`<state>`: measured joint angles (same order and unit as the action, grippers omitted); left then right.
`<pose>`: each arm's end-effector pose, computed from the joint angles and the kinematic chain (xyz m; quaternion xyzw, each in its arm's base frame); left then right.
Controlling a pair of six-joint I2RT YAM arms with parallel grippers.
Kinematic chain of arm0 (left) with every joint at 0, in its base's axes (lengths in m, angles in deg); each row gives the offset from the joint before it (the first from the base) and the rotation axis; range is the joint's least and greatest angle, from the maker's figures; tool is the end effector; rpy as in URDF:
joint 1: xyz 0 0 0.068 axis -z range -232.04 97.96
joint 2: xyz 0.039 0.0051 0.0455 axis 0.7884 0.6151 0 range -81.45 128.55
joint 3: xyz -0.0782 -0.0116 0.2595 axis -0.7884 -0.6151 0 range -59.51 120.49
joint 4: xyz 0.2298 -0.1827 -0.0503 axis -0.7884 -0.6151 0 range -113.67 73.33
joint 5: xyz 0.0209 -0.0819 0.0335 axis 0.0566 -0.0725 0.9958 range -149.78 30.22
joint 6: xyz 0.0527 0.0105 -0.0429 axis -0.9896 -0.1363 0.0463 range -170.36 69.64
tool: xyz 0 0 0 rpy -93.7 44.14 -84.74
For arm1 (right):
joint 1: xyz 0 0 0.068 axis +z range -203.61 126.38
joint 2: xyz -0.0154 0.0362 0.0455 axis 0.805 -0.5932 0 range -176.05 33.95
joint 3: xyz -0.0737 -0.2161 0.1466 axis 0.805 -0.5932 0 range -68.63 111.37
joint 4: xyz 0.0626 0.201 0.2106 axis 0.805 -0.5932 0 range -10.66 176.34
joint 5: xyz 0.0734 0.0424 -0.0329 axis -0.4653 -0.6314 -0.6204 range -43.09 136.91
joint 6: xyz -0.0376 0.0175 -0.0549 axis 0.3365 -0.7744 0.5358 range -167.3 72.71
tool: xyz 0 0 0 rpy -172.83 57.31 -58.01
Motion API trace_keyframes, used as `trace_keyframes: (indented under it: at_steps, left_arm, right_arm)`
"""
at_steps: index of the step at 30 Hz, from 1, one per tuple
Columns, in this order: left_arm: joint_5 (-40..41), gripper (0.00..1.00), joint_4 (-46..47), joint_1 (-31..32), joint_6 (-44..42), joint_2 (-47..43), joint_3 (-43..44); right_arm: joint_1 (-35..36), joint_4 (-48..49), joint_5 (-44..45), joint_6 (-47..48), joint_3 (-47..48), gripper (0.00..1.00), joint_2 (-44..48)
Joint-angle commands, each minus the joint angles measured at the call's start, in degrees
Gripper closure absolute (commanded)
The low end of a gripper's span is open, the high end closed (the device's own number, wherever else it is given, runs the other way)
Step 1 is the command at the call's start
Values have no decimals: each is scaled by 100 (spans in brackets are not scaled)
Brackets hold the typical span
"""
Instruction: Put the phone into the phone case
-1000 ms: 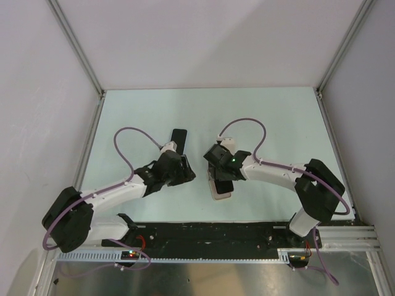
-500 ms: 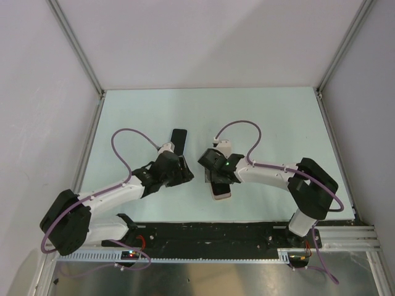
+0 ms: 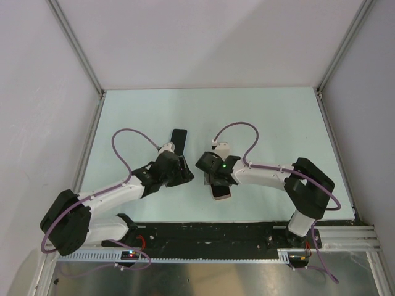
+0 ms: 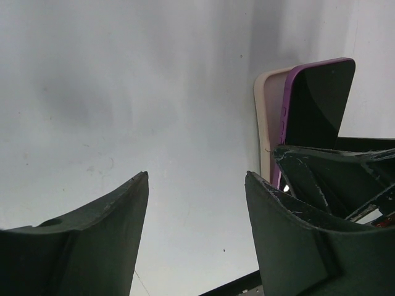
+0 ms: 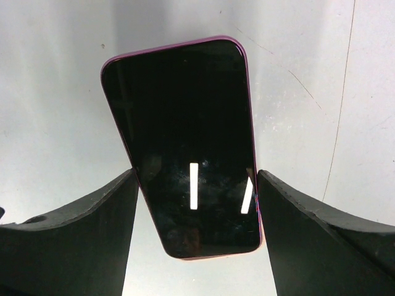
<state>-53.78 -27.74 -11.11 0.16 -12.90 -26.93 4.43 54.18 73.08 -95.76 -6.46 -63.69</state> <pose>0.2129 -0.1770 0.1451 -0.0968 0.9244 -0.2278 0.2901 0.2155 0.2990 0.1434 -0.0360 0.9559 0.0186 0.2910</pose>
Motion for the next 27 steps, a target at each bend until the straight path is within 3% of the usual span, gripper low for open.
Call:
trace_keyframes:
  at_steps: [1, 19, 27]
  left_arm:
    - [-7, 32, 26, -57, -124, -176, -57]
    - [-131, 32, 26, -51, -207, -167, -23]
    - [-149, 32, 31, -49, -193, -90, -17]
  right_arm:
    - [109, -111, 415, -219, 252, 53, -45]
    - [126, 167, 413, -238, 103, 49, -91]
    - [144, 215, 278, -241, 78, 40, 27]
